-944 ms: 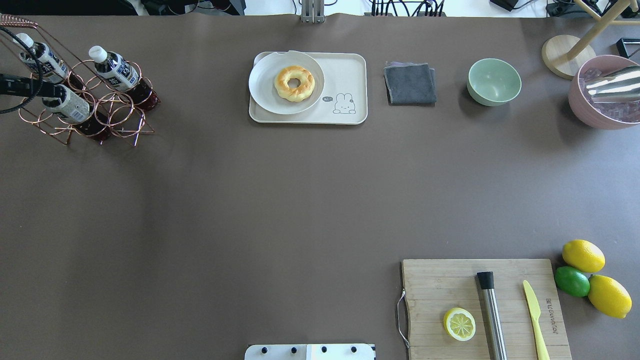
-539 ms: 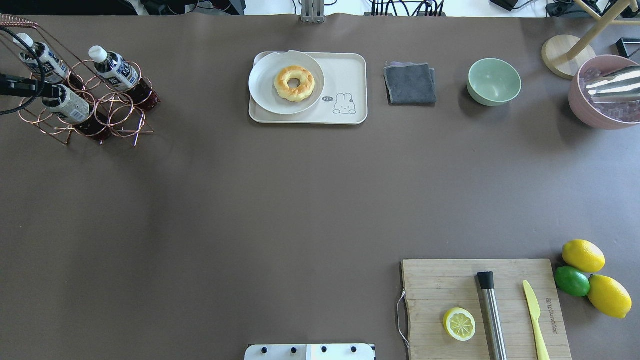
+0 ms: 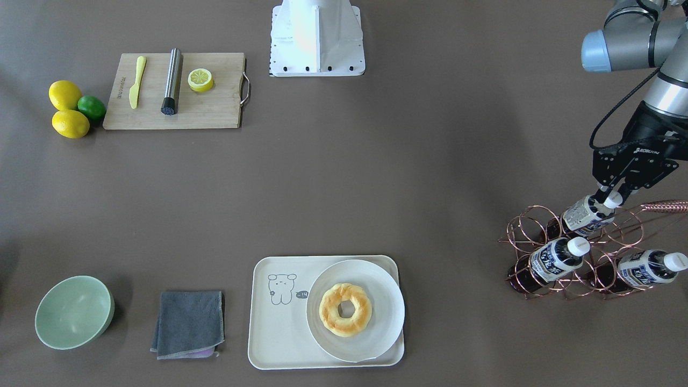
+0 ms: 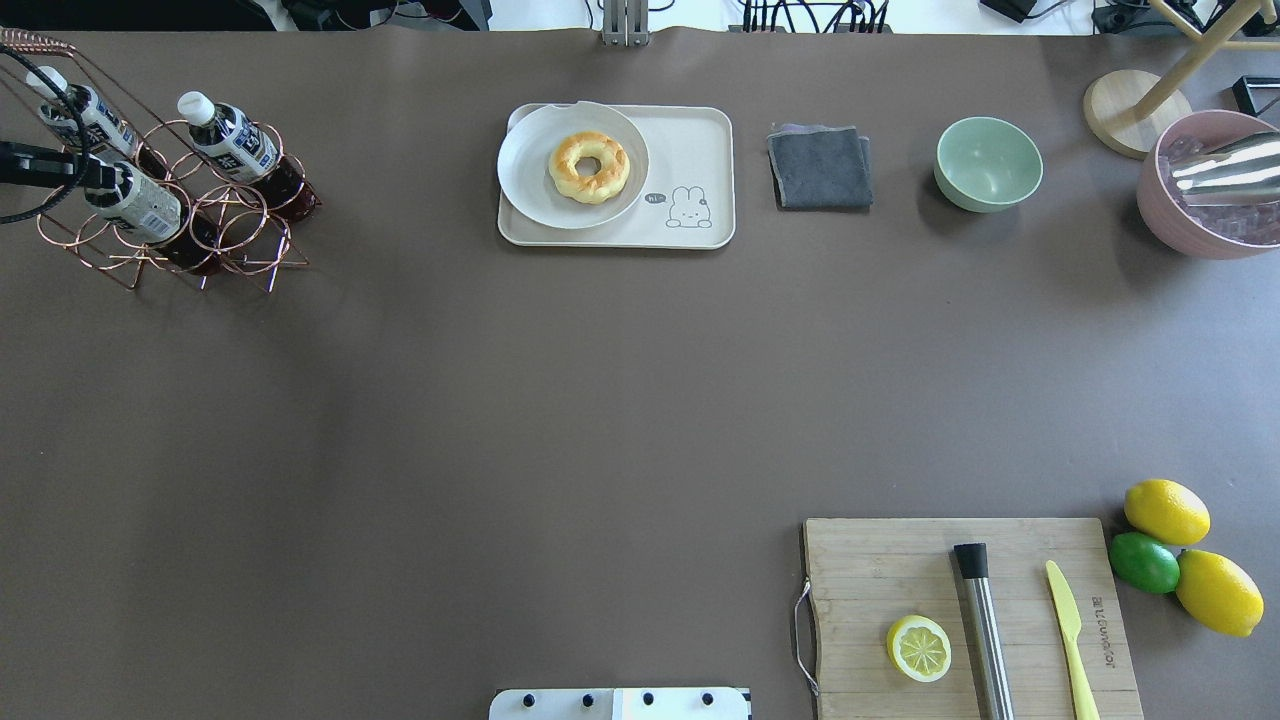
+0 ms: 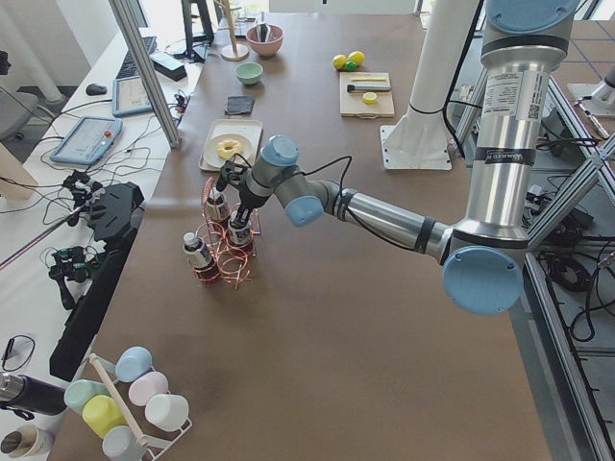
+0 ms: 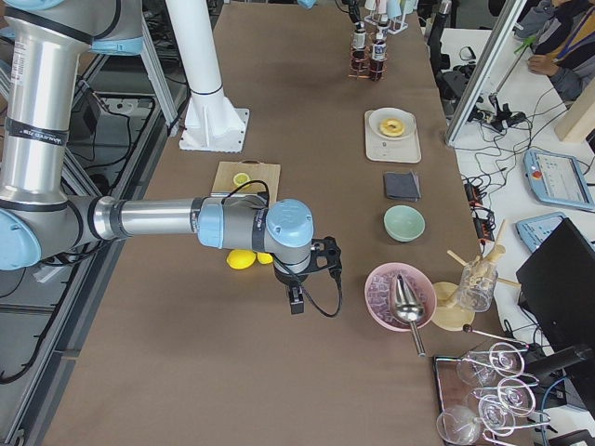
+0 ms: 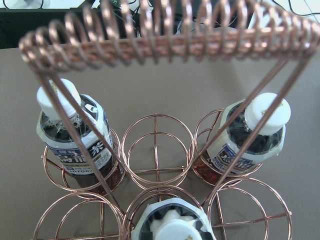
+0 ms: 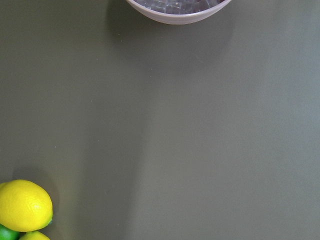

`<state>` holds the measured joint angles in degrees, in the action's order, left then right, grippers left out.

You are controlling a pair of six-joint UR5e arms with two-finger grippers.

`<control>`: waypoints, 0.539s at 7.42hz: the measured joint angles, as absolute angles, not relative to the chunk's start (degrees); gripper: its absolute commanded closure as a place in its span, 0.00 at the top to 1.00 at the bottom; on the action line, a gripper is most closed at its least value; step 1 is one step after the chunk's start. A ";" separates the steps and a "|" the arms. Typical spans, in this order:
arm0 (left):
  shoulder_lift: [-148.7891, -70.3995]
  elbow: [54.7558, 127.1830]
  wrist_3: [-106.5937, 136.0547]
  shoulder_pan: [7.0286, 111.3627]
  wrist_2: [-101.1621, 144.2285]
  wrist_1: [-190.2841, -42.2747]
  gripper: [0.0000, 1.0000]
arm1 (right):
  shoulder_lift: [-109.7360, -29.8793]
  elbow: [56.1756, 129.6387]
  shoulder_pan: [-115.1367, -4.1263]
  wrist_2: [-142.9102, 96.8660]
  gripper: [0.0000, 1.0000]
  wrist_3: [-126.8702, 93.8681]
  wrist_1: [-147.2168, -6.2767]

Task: Place tea on tray
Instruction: 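Reach the left gripper down into the copper rack onto a tea bottle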

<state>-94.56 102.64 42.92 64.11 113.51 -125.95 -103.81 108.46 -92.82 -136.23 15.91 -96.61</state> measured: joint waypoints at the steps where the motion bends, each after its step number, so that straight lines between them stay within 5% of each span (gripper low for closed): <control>1: -94.64 103.93 42.59 64.47 113.64 -125.16 0.00 | -103.80 108.46 -92.84 -136.23 1.00 15.87 -96.60; 4: -95.13 109.93 36.34 68.88 114.46 -115.94 0.00 | -103.80 108.41 -92.82 -136.23 1.00 15.82 -96.59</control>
